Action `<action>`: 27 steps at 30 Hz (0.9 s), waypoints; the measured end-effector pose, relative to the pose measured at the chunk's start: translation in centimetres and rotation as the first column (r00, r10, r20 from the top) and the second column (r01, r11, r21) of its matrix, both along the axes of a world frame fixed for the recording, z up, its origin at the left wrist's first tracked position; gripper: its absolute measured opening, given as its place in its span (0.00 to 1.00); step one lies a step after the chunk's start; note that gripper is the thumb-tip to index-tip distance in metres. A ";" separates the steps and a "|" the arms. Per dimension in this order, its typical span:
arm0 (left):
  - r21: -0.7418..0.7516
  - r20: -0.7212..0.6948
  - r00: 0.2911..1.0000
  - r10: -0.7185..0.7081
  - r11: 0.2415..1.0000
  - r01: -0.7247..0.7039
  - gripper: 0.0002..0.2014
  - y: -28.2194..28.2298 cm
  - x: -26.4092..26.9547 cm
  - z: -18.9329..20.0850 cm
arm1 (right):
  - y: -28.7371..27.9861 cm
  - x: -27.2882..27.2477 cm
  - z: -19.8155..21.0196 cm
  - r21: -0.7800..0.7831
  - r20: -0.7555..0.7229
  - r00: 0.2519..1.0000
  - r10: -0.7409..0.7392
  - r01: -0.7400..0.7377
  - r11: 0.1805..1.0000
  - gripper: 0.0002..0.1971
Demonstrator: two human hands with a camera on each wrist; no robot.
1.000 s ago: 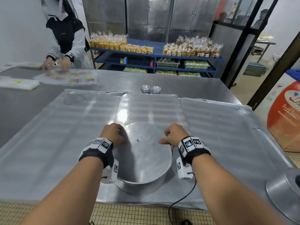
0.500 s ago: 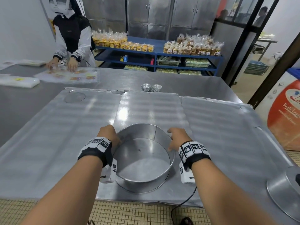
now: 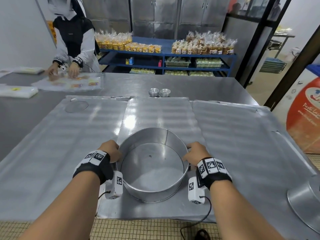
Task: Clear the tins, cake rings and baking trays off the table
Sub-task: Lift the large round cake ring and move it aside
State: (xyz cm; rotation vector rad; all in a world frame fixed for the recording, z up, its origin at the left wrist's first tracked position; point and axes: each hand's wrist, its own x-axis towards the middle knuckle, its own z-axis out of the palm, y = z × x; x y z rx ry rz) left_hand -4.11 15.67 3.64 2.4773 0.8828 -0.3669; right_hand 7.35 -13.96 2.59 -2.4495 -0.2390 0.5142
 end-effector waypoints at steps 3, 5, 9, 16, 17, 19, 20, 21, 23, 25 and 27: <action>-0.019 0.072 0.997 0.027 0.999 -0.025 0.04 -0.5 1.1 0.5 | -0.6 0.9 0.5 0.103 0.020 0.995 -0.096 0.093 0.990 0.14; -0.047 0.134 0.989 0.059 0.998 -0.053 0.07 -1.0 2.2 0.7 | -1.2 1.4 0.7 0.164 0.030 0.989 -0.148 0.141 0.976 0.14; -0.142 0.265 0.952 0.151 0.983 -0.117 0.12 -2.9 4.7 1.2 | -2.4 2.9 0.7 0.242 0.039 0.971 -0.234 0.219 0.945 0.12; -0.353 0.403 0.856 0.324 0.918 -0.181 0.07 -7.3 9.3 1.4 | -4.8 5.8 0.6 0.441 -0.069 0.921 -0.383 0.373 0.816 0.10; -0.373 0.415 0.846 0.334 0.911 -0.177 0.07 -7.9 10.2 1.3 | -5.2 6.3 0.4 0.486 -0.116 0.909 -0.400 0.404 0.775 0.11; -0.410 0.425 0.829 0.364 0.894 -0.182 0.05 -9.4 12.0 1.0 | -5.8 7.4 0.3 0.547 -0.227 0.878 -0.422 0.473 0.691 0.14; -0.435 0.433 0.813 0.389 0.880 -0.190 0.06 -9.9 13.1 0.6 | -6.1 7.9 0.4 0.568 -0.276 0.861 -0.427 0.504 0.650 0.15; -0.461 0.441 0.797 0.411 0.866 -0.192 0.08 -10.1 14.4 -0.3 | -6.5 8.4 0.4 0.590 -0.319 0.844 -0.430 0.532 0.607 0.17; -0.528 0.435 0.773 0.461 0.827 -0.196 0.10 -11.0 17.1 -2.1 | -7.2 9.8 0.4 0.628 -0.386 0.817 -0.428 0.573 0.526 0.23; -0.597 0.418 0.755 0.505 0.779 -0.190 0.09 -12.4 19.4 -3.0 | -8.0 11.3 0.4 0.654 -0.435 0.799 -0.416 0.598 0.464 0.25; -0.655 0.412 0.743 0.527 0.738 -0.160 0.08 -14.4 21.3 -2.8 | -8.8 12.9 0.4 0.672 -0.473 0.783 -0.404 0.617 0.410 0.23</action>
